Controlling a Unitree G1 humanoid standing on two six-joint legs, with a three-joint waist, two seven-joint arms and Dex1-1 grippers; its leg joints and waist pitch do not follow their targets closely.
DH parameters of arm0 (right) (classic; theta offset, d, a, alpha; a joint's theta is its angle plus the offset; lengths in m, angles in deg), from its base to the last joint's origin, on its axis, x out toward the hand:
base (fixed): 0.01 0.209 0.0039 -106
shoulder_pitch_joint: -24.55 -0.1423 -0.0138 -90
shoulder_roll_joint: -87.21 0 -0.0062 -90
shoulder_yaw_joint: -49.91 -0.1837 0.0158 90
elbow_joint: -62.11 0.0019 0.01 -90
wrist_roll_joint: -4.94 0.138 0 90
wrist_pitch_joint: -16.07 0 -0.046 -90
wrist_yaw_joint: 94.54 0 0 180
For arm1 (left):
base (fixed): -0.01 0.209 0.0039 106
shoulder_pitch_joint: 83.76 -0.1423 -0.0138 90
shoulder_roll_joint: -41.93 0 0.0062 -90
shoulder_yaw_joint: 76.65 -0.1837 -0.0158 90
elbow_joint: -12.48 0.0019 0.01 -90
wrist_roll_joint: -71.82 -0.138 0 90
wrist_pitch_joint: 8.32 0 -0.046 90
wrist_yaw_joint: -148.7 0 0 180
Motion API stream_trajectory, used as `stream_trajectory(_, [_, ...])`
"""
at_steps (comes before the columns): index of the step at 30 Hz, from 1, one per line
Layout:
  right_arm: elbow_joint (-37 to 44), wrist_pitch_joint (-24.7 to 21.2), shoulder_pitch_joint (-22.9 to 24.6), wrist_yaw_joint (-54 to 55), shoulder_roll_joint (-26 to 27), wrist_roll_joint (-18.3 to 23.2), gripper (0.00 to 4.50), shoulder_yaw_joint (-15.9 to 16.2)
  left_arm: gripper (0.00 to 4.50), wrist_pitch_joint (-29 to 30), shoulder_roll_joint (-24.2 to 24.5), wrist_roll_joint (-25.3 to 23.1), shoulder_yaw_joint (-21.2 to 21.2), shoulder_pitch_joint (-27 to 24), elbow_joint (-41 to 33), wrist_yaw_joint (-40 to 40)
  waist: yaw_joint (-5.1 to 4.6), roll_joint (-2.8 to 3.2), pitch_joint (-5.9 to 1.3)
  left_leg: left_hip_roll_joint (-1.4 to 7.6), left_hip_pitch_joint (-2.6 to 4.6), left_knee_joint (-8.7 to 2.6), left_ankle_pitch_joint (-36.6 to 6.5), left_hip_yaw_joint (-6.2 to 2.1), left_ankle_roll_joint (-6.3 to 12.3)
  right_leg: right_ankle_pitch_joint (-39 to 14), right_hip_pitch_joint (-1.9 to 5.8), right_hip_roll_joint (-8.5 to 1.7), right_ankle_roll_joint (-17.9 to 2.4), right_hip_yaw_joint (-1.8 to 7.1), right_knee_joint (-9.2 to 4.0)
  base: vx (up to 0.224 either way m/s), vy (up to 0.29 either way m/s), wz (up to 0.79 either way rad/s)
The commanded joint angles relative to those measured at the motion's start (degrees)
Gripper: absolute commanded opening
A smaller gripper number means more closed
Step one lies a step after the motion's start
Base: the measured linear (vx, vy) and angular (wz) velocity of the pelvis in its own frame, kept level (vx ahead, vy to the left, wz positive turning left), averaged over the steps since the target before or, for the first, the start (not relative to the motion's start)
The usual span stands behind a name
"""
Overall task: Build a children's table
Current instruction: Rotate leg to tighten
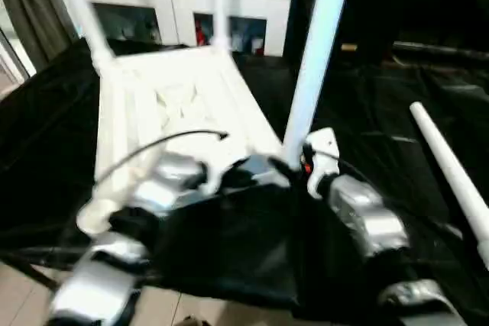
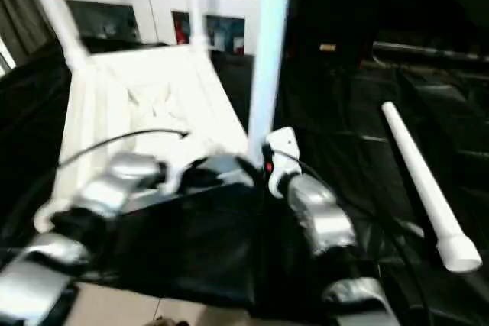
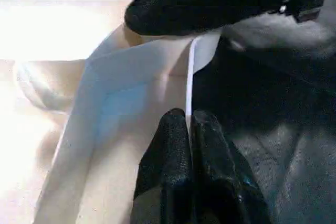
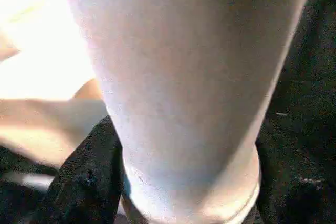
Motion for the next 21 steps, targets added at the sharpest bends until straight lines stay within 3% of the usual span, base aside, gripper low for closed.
stream_trajectory(1, [-3.94,-1.45,0.44,4.20,2.08,-1.72,2.77,0.70,0.00,1.55,-3.35,0.42,1.01,0.55,1.20,-6.48,-0.85,-0.32,-2.92,3.43,2.74,-4.82,-28.79,-3.10,-5.18,-27.80,-0.34,-2.69,-7.75,1.56,-5.25,0.000,0.000,0.00])
stream_trajectory(3, [-5.28,-0.51,-0.41,6.06,3.22,-2.87,2.77,1.07,0.00,1.93,-4.87,0.01,0.69,0.75,1.20,-7.24,-1.00,-0.34,-3.00,3.32,2.76,-4.96,-29.58,-3.11,-5.48,-26.14,-0.40,-2.52,-7.55,1.46,-5.24,0.000,0.000,0.00])
stream_trajectory(8, [-6.73,2.19,-1.53,5.57,3.93,-3.74,2.77,2.09,0.00,-0.35,-4.72,-0.95,-0.06,1.23,2.03,-7.48,-1.16,-0.46,-3.06,3.11,2.39,-4.80,-28.14,-2.92,-3.58,-24.50,-0.31,-2.62,-7.72,1.68,-5.36,0.000,0.000,0.00])
stream_trajectory(11, [-6.19,4.56,-1.47,1.28,2.93,-2.63,3.47,2.15,0.00,-1.99,-2.92,-1.44,-0.06,1.01,2.46,-6.59,-1.15,-0.52,-3.16,3.18,2.25,-4.78,-27.35,-2.93,-3.01,-24.32,-0.11,-2.74,-7.68,1.67,-5.29,0.000,0.000,0.00])
stream_trajectory(12, [-6.15,4.65,-1.49,1.15,2.80,-2.65,3.50,2.15,0.00,-2.10,-2.80,-1.41,-0.01,0.97,2.44,-6.46,-1.11,-0.51,-3.19,3.21,2.23,-4.77,-27.03,-2.89,-2.89,-23.90,-0.11,-2.73,-7.81,1.68,-5.27,0.000,0.000,0.00])
stream_trajectory(15, [-6.64,6.07,-2.24,0.23,0.63,-3.64,3.74,2.37,0.00,-2.94,-1.21,-1.07,0.41,0.40,1.94,-4.88,-1.36,-0.57,-3.34,3.25,1.31,-4.89,-23.66,-2.93,-2.12,-21.35,0.60,-2.75,-8.42,1.58,-4.72,0.000,0.000,0.00])
stream_trajectory(17, [-6.48,7.19,-2.99,-3.55,-1.62,-3.26,3.95,2.38,0.00,-3.34,0.53,-0.47,0.88,-0.08,1.40,-2.67,-1.42,-0.74,-3.22,3.25,1.57,-4.74,-23.48,-2.72,-1.79,-21.24,0.29,-2.70,-9.03,1.60,-4.85,0.000,0.000,0.00])
stream_trajectory(21, [-1.89,5.55,-2.22,-14.53,-5.25,-0.27,3.99,3.26,0.00,-5.33,3.26,0.54,0.76,-0.83,0.41,2.87,-1.33,-0.67,-3.28,3.32,1.39,-4.63,-22.94,-2.75,-0.64,-21.14,0.72,-2.72,-9.52,1.58,-4.78,0.000,0.000,0.00])
